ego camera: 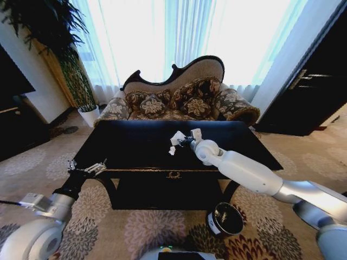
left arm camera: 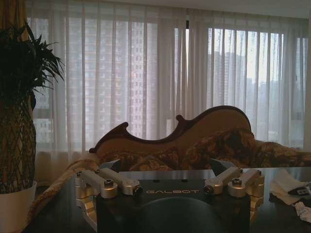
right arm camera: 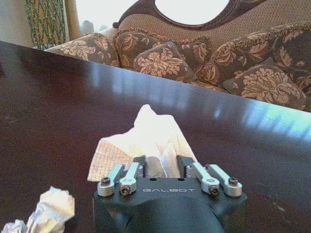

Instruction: Move to the front of the table and place the trash on the table into the trash bin.

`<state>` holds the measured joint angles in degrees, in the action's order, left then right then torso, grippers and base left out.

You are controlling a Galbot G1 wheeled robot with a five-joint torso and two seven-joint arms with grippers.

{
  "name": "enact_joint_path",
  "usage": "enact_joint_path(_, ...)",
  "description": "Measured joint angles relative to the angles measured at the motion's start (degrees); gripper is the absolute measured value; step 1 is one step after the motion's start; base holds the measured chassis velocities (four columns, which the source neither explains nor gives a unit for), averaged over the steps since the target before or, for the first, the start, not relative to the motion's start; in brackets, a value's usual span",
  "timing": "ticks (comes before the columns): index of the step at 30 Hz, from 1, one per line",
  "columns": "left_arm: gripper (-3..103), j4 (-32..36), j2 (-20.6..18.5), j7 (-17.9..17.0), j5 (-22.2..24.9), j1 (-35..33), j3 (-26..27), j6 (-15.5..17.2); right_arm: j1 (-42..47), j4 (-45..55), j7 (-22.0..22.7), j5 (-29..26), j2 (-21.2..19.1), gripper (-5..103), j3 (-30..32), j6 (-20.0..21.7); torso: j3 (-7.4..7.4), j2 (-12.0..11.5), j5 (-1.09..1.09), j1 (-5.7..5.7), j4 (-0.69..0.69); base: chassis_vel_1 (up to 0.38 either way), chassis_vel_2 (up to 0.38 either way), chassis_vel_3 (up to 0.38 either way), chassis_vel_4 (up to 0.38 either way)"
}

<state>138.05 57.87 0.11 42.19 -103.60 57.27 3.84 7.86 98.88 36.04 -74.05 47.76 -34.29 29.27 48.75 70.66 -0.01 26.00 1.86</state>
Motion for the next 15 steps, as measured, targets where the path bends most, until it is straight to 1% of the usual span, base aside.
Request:
enact_joint_path(3,100,0.00,0.00,0.00,0.00,0.00,0.00,0.00,0.34,0.42,-0.06,0.02,-0.38,21,0.62,-0.11,0.00,0.00,0.00,0.00,0.00,0.000,0.000,0.000,0.000)
enact_joint_path(5,100,0.00,0.00,0.00,0.00,0.00,0.00,0.00,0.35,0.58,-0.06,0.02,-0.49,21,0.74,-0.15,0.00,0.00,0.00,0.00,0.00,0.000,0.000,0.000,0.000)
enact_joint_path(8,100,0.00,0.00,0.00,0.00,0.00,0.00,0.00,0.37,1.39,-0.05,-0.10,-1.05,5,1.32,-0.28,0.00,0.00,-0.01,0.00,0.00,0.000,0.000,0.000,0.000)
enact_joint_path(9,100,0.00,0.00,0.00,0.00,0.00,0.00,0.00,0.40,1.77,-0.04,-0.28,-1.24,2,1.62,-0.31,0.00,0.00,0.00,0.00,0.00,0.000,0.000,0.000,0.000)
enact_joint_path(10,100,0.00,0.00,0.00,0.00,0.00,0.00,0.00,0.47,2.29,-0.03,-0.52,-1.66,1,1.96,-0.37,0.00,0.00,0.00,0.00,-0.01,0.000,0.000,0.000,0.000)
enact_joint_path(15,100,0.00,0.00,0.00,0.00,0.00,0.00,0.00,1.00,3.69,-0.19,-0.72,-3.10,0,3.25,-0.62,0.00,0.00,0.00,0.00,0.00,0.000,0.000,0.000,0.000)
